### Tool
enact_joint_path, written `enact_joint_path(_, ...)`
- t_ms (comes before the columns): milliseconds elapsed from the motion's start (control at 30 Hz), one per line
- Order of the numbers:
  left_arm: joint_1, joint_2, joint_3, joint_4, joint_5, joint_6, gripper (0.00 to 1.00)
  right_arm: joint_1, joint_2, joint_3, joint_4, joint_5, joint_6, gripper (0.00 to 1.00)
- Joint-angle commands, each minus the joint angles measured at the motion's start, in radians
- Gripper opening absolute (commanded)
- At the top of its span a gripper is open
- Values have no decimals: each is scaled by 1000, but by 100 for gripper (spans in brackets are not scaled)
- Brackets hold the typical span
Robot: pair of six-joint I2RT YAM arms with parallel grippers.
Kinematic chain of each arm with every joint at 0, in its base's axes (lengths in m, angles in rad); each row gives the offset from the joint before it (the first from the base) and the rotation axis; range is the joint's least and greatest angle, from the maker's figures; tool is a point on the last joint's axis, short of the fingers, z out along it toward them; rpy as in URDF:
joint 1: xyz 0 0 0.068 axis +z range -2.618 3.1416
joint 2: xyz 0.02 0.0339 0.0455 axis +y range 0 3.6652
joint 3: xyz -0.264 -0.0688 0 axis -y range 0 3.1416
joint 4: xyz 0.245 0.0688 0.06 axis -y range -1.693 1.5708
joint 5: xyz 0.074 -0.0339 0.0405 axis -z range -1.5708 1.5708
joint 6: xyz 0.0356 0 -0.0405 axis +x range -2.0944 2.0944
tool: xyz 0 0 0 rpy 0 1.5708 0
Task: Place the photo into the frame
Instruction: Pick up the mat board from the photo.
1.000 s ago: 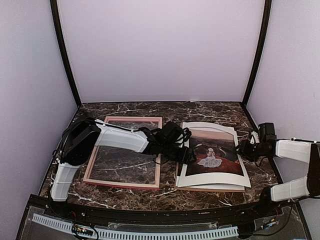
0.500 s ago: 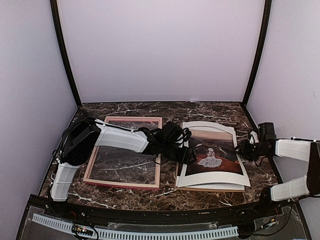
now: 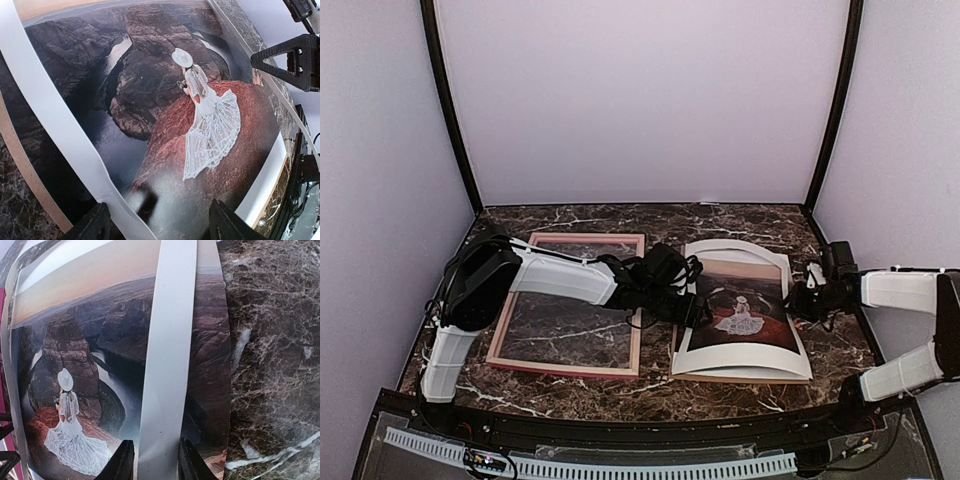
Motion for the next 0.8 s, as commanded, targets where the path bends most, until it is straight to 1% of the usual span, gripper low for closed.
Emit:
enact_joint_path(0,-6,4,-14,-41,-4,1,71,26,16,43,-21,84,-11,29)
enact_joint_path(367,-6,0,-3,-52,0,11,71,37,6,63,-43,142,-11,14)
enact_joint_path(567,-6,-30,-6,-54,1,33,71,37,-1,68,-47,145,-13,10)
enact_joint_path(767,-3,-72,29,-105,-1,87,75,38,-25,84,-63,148,-13,2)
